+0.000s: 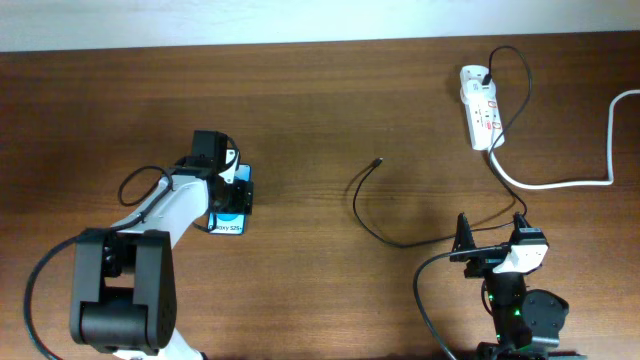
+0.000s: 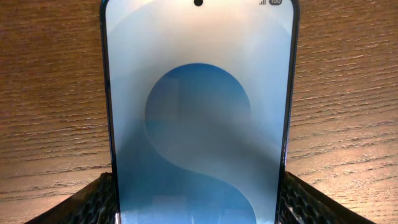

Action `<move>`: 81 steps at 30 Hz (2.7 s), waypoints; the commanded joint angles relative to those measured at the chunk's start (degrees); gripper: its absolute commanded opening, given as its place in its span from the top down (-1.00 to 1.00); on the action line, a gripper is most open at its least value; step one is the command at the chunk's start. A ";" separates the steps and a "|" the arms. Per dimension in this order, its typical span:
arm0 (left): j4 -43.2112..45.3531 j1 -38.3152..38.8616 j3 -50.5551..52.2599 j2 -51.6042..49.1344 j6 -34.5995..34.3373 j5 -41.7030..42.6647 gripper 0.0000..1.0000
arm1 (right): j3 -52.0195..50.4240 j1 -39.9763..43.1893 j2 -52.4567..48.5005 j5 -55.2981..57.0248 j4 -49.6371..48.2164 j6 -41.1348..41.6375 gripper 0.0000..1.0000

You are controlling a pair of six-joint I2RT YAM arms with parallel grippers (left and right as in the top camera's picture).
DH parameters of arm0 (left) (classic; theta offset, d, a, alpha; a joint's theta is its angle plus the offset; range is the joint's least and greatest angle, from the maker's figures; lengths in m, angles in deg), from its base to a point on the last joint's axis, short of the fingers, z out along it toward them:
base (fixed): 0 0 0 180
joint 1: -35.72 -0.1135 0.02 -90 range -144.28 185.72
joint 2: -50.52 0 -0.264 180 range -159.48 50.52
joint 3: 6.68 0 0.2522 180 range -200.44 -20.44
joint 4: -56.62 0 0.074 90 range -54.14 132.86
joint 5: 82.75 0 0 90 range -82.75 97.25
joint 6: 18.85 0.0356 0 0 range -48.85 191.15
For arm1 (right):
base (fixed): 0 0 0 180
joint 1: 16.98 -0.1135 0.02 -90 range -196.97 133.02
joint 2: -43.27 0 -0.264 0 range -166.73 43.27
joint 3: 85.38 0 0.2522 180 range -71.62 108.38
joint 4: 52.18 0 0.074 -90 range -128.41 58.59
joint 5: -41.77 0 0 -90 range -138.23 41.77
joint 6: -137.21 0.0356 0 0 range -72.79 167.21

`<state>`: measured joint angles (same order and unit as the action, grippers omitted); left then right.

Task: Plug charger to phone and switch on socket
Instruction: 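Lower the left gripper and close it on the phone's sides, then lift the phone with the left gripper and tilt it upright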

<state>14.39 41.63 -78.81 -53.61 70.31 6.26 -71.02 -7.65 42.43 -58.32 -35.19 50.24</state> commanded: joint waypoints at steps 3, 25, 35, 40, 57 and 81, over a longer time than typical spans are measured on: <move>-0.83 -0.33 0.13 -1.60 0.44 3.17 0.04 | -0.28 -0.37 0.44 0.44 0.44 0.26 -0.97; -5.22 -0.35 -3.34 11.30 0.31 6.84 0.07 | -0.28 -0.35 0.44 0.46 0.42 0.26 -0.96; -5.97 -0.35 -3.34 16.63 -9.97 14.51 0.08 | -0.28 -0.37 0.44 0.46 0.44 0.26 -0.96; -6.25 -0.35 -3.34 17.07 -18.67 20.33 0.11 | -0.28 -0.35 0.44 0.44 0.42 0.26 -0.97; -10.75 -0.28 -3.34 17.07 -28.98 34.38 0.17 | -0.28 -0.35 0.44 0.44 0.42 0.26 -0.97; -19.63 2.58 -3.34 30.60 -31.93 37.09 0.25 | -0.28 -0.37 0.44 0.46 0.42 0.24 -0.97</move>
<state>-5.37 43.90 -80.34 -24.26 40.04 41.36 -71.02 -7.65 42.43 -58.32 -35.19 50.22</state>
